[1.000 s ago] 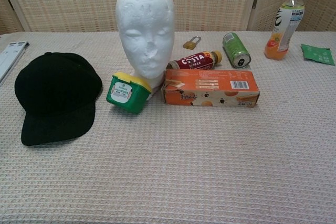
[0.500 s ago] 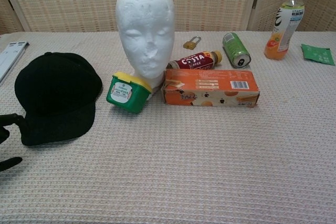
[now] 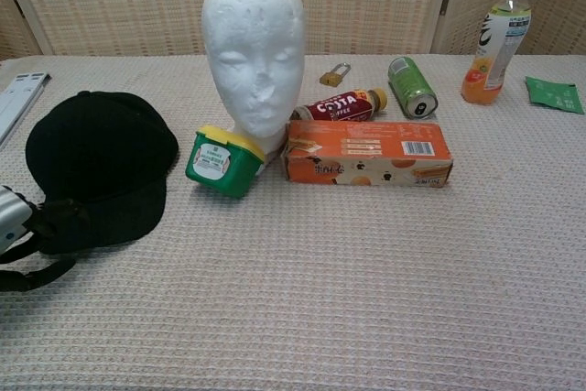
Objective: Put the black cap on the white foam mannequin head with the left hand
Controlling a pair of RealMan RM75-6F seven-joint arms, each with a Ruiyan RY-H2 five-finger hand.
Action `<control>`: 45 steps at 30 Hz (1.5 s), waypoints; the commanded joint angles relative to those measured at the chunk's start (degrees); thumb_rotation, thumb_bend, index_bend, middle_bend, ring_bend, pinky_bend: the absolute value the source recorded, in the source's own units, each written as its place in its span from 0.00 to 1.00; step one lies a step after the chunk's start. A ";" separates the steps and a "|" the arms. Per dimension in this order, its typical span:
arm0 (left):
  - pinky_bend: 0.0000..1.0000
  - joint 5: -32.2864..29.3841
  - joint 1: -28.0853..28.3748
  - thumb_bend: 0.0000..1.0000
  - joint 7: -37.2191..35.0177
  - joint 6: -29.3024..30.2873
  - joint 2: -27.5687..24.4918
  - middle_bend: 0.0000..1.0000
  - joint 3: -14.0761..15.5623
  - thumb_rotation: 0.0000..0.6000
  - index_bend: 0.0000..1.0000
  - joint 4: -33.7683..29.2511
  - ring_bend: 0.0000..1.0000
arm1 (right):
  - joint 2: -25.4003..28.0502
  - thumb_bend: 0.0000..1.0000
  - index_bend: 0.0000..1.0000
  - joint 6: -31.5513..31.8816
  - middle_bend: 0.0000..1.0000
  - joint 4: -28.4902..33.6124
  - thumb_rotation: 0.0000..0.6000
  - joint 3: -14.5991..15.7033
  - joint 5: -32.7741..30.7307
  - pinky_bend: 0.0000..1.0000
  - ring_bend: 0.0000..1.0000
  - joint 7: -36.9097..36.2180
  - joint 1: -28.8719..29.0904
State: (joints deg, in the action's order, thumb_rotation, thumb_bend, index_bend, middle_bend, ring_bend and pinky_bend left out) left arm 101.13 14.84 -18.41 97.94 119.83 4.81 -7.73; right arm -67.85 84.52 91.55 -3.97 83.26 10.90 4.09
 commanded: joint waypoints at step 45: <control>1.00 -12.49 10.59 0.49 -1.80 2.81 -1.33 1.00 -8.67 1.00 0.69 -0.21 1.00 | 2.54 0.08 0.00 -3.76 0.00 2.57 1.00 1.31 -0.51 0.00 0.00 -0.60 0.79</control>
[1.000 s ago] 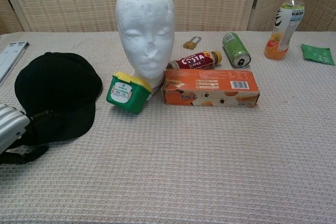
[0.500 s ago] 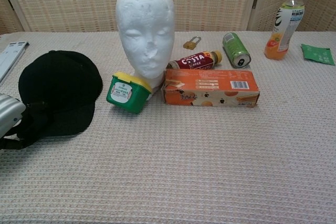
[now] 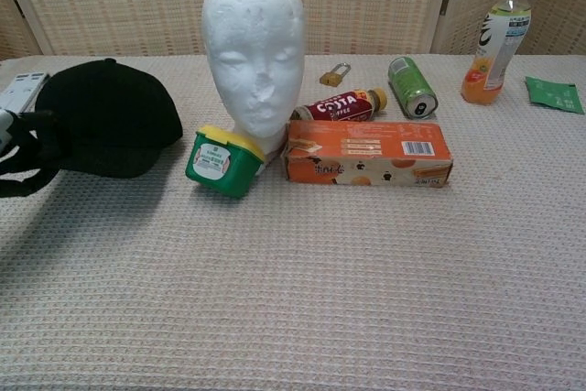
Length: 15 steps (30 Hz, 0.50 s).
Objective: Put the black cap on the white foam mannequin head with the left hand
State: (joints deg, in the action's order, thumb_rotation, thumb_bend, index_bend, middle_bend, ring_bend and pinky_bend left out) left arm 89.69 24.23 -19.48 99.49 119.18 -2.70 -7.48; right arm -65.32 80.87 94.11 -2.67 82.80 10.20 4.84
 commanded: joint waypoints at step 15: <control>1.00 -10.53 19.93 0.51 0.27 4.76 -9.07 1.00 -13.65 1.00 0.70 -5.48 1.00 | 0.74 0.08 0.00 -1.63 0.00 1.11 1.00 0.45 -1.01 0.00 0.00 0.78 0.35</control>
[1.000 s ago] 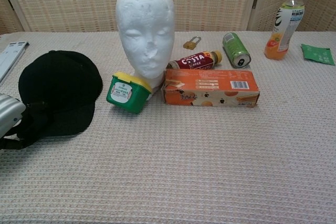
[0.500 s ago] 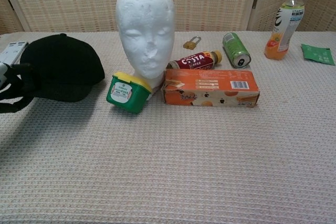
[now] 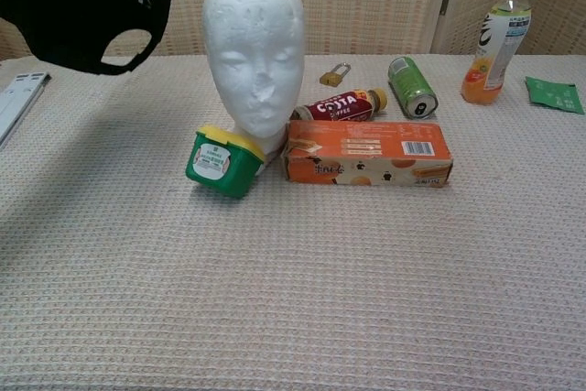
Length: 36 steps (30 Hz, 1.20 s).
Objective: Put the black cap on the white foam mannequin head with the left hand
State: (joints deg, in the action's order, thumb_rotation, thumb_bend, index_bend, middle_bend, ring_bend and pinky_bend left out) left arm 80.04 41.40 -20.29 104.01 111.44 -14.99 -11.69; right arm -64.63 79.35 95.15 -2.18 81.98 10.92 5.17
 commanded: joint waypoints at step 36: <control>1.00 13.64 7.95 0.45 15.55 3.28 10.21 1.00 12.60 1.00 0.65 -5.22 1.00 | 3.25 0.08 0.00 1.89 0.00 1.79 1.00 -1.19 -0.95 0.00 0.00 -4.44 -0.94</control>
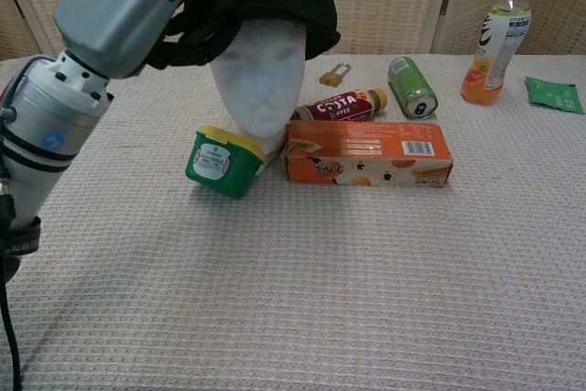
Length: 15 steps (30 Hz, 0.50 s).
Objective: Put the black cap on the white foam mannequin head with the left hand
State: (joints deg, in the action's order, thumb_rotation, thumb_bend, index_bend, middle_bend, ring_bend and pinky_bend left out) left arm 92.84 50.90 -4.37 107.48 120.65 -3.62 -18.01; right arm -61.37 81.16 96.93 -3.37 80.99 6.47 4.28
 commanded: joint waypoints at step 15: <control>0.56 -5.60 -20.52 0.07 8.37 -8.35 -14.36 0.47 3.79 1.00 0.00 -25.58 0.45 | -0.76 0.08 0.00 0.60 0.00 -0.01 1.00 0.31 0.50 0.00 0.00 1.90 -0.24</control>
State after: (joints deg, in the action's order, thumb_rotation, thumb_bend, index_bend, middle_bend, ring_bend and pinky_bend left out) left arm 91.15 38.19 -0.28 103.09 115.15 -0.90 -30.41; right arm -62.05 81.71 96.93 -3.08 81.46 8.27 4.06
